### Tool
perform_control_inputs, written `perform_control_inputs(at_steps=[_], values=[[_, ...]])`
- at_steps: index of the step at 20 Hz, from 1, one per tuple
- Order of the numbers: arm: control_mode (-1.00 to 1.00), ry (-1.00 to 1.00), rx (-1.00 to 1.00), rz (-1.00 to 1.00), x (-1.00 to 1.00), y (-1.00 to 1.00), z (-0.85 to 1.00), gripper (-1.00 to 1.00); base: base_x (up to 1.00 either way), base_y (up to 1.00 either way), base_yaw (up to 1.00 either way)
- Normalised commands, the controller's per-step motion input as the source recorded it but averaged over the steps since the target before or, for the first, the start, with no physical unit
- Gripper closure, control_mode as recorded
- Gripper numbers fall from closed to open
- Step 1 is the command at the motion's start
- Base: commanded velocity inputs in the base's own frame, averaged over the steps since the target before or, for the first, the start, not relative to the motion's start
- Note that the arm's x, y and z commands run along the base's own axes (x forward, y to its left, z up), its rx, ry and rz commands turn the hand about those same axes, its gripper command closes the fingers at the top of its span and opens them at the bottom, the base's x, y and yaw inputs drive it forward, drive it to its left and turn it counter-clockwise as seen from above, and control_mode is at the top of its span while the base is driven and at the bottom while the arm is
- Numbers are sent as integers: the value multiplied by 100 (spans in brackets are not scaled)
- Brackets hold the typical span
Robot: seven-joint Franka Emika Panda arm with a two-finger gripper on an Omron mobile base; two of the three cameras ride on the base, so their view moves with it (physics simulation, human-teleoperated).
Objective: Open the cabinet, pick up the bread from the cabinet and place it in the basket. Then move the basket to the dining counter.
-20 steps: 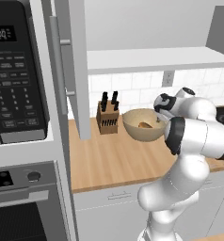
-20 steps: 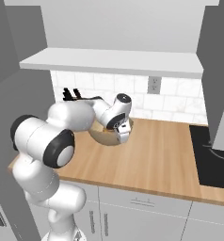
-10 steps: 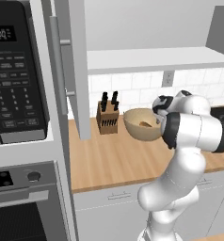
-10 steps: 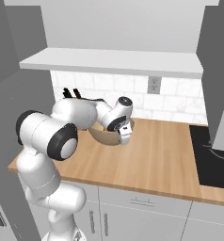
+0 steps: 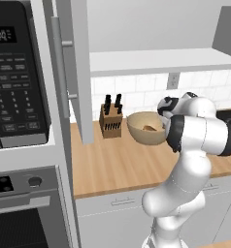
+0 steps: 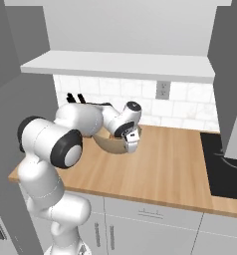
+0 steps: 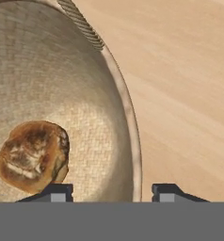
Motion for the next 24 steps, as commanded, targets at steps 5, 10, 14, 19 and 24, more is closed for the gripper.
perform_control_inputs(at_steps=[5, 10, 14, 19, 24], values=[[-100, 1, 2, 0, 0, 11, -10, 100, 0, 0, 0], [-100, 0, 0, -2, -7, 4, -1, 100, 0, 0, 0], [-100, 0, 0, -3, -47, 2, 2, 100, 0, 0, 0], [-100, -11, -1, -1, -43, 7, 44, 100, 0, 0, 0], [-100, -6, -1, -1, -29, 3, 61, 100, 0, 0, 0]])
